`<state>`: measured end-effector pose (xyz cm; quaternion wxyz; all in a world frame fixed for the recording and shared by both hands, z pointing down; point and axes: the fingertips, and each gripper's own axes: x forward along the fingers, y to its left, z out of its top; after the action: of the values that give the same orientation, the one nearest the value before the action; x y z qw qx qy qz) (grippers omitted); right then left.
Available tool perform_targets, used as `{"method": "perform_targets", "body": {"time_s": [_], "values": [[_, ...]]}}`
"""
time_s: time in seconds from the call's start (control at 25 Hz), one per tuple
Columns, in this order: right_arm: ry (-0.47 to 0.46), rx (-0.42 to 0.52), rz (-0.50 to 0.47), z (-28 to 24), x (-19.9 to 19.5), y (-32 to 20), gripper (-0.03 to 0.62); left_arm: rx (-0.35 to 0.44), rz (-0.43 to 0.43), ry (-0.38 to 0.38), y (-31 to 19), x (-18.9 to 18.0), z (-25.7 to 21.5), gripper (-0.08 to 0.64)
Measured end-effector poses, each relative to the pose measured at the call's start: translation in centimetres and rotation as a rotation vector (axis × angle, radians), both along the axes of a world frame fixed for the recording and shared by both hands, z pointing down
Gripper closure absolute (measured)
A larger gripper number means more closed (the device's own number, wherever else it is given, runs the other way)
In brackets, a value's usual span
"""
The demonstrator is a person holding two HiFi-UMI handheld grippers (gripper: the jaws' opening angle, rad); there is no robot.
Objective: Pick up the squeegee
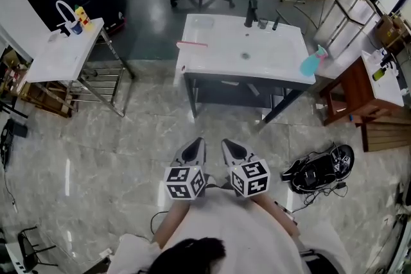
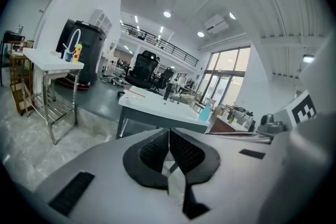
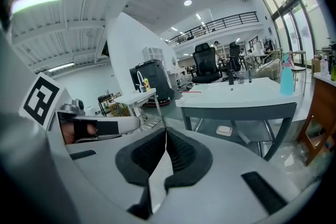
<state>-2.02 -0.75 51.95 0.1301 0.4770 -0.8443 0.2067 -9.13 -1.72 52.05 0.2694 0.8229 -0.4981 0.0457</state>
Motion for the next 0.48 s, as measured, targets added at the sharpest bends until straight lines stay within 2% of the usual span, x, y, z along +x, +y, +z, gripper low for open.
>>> {"method": "perform_targets", "body": {"time_s": [0.28, 0.48], "values": [[-0.012, -0.006, 0.0, 0.0, -0.6, -0.5, 0.564, -0.019, -0.01, 0.036, -1.2, -1.3, 0.2, 0.534], [-0.015, -0.017, -0.035, 0.2, -1.4, -0.5, 0.565, -0.013, -0.017, 0.041, -1.5, -1.7, 0.1, 0.534]]}}
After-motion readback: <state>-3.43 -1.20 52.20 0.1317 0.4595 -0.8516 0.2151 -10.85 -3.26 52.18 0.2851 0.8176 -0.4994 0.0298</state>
